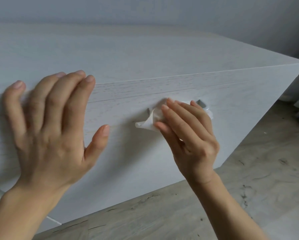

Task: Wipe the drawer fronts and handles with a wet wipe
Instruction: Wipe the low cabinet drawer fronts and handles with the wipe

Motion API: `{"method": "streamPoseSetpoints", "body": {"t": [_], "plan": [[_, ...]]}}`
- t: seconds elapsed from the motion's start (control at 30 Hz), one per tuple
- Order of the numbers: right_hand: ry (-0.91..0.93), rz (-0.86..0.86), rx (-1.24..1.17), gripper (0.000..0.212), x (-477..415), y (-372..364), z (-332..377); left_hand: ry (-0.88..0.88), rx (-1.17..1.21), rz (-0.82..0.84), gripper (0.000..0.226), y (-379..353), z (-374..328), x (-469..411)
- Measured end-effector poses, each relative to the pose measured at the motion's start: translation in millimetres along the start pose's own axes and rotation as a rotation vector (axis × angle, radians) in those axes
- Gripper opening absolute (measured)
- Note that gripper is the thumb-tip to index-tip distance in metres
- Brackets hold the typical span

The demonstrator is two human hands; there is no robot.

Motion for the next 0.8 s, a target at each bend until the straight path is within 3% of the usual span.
{"method": "streamPoseSetpoints", "body": {"t": [0.27,0.47,0.57,0.7,0.8], "plan": [[-0.083,-0.029,0.268,0.022,-1,19,-12,-0.006,-0.026,-0.029,0.055,6,-5,0],[-0.248,-0.081,0.100,0.023,-22,53,-10,0.060,0.005,-0.016,0.055,4,-3,0],[-0.296,0.067,-0.011,0.018,-30,47,-5,0.129,0.090,-0.012,0.052,11,-10,-4],[-0.388,0.213,-0.217,0.011,-28,33,-7,0.027,0.098,-0.004,0.057,19,-57,-15],[-0.546,0.269,-0.453,0.019,-21,25,-16,0.076,0.205,0.002,0.050,17,-74,-28]]}}
Point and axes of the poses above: each hand's wrist, its own x-axis away from the middle knuckle, its own y-axis out of the back of the hand, z = x × y, the point moved 9 cm from there along -x, towards the middle knuckle, and after that the axes turned 10 degrees about z, right-handed, at the moved point
